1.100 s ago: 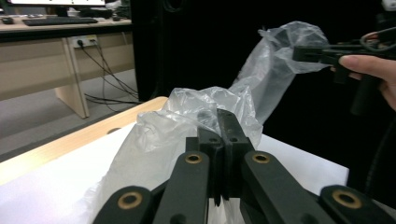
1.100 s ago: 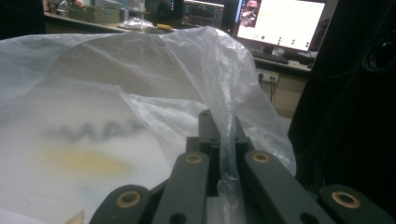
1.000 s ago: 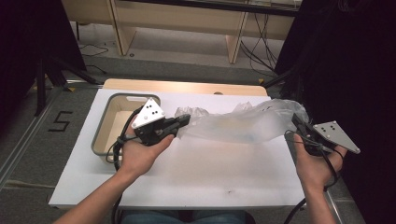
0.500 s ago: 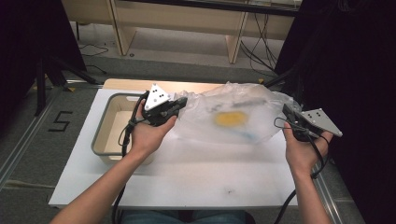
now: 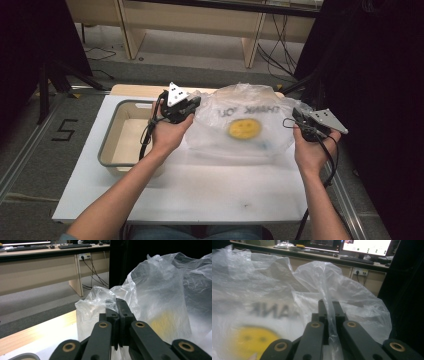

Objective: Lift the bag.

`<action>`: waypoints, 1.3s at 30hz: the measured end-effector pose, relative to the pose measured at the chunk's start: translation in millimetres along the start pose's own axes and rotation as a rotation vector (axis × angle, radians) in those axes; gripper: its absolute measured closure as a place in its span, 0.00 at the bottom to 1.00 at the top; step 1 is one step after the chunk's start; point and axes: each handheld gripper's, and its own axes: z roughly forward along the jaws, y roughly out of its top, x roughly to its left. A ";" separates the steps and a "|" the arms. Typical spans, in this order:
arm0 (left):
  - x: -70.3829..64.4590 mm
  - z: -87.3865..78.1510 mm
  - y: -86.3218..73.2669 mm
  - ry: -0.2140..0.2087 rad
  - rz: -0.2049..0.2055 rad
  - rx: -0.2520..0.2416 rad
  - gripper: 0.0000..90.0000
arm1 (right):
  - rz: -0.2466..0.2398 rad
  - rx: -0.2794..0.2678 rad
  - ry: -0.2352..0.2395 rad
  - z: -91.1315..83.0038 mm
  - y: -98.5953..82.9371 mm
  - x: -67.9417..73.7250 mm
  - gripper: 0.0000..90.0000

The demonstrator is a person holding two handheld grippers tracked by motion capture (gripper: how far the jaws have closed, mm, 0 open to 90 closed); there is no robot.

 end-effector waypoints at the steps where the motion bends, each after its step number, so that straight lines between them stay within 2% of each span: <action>1: 0.5 1.4 -0.3 0.004 -0.001 -0.001 0.99 | 0.001 0.001 -0.001 1.5 -0.2 0.9 1.00; 12: 7.7 14.2 -1.4 0.047 -0.004 0.005 0.99 | 0.014 0.015 0.005 13.5 -1.8 1.6 1.00; 17: 9.5 24.9 -6.7 0.065 0.005 0.037 0.98 | 0.013 0.046 0.008 23.0 -7.1 3.1 1.00; 22: 13.2 35.4 -12.0 0.082 -0.002 0.069 0.98 | 0.012 0.086 0.017 33.1 -15.8 6.0 1.00; 31: 19.3 49.8 -20.1 0.102 -0.012 0.115 0.97 | 0.008 0.125 0.023 43.5 -20.0 9.8 1.00; 36: 22.6 53.8 -22.3 0.104 -0.026 0.128 0.93 | 0.021 0.153 0.026 48.6 -24.6 9.5 1.00; 39: 24.0 55.3 -23.1 0.109 -0.035 0.130 0.82 | 0.036 0.169 0.026 51.4 -28.5 8.3 1.00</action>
